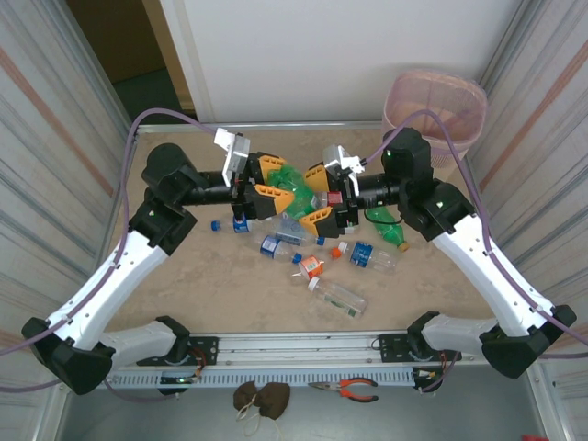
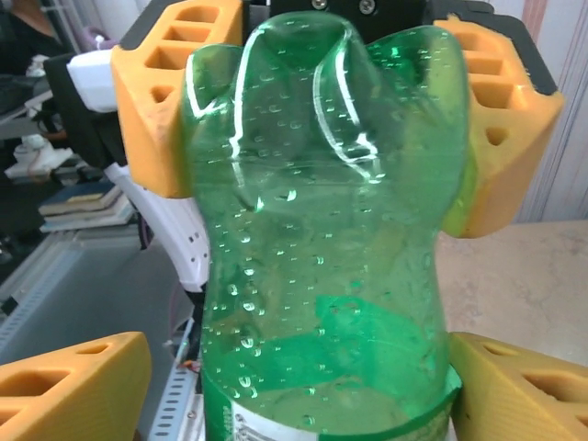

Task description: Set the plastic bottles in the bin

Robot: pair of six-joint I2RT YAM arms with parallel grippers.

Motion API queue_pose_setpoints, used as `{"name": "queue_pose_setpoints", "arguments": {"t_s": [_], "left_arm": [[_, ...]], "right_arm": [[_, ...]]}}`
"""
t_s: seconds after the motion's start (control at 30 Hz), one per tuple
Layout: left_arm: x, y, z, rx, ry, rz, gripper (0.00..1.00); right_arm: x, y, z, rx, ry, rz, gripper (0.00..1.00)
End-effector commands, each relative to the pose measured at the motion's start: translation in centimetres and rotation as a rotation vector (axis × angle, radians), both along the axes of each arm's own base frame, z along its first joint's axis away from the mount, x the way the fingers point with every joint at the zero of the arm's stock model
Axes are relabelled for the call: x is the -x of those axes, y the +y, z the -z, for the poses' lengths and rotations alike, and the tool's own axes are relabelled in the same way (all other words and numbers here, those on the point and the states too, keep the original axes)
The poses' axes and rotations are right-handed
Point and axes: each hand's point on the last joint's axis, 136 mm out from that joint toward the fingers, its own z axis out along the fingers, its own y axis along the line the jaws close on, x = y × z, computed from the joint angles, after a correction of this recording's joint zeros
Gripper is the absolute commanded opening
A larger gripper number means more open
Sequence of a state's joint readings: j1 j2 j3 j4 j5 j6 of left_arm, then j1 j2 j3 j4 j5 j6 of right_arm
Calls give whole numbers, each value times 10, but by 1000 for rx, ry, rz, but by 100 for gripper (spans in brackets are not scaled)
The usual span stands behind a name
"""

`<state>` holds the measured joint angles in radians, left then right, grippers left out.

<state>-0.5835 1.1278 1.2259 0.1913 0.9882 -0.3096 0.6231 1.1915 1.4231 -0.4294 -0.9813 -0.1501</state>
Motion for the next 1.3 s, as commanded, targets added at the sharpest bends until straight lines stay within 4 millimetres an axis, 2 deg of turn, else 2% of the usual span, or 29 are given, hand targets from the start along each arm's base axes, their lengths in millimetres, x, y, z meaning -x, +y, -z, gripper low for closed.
{"name": "queue_pose_setpoints", "arguments": {"t_s": [0.0, 0.57, 0.8, 1.1, 1.27], "left_arm": [[7, 2, -13, 14, -61, 8, 38], [10, 5, -12, 19, -74, -4, 40], [8, 9, -10, 19, -81, -53, 52], [5, 20, -3, 6, -76, -154, 72], [4, 26, 1, 2, -70, -200, 75]], "right_arm": [[9, 1, -7, -9, -32, -44, 75], [9, 4, -12, -11, -25, -43, 56], [7, 4, -14, -12, -21, -31, 53], [-21, -10, -27, -33, 1, 82, 48], [-43, -27, -39, -54, -8, 171, 48]]}}
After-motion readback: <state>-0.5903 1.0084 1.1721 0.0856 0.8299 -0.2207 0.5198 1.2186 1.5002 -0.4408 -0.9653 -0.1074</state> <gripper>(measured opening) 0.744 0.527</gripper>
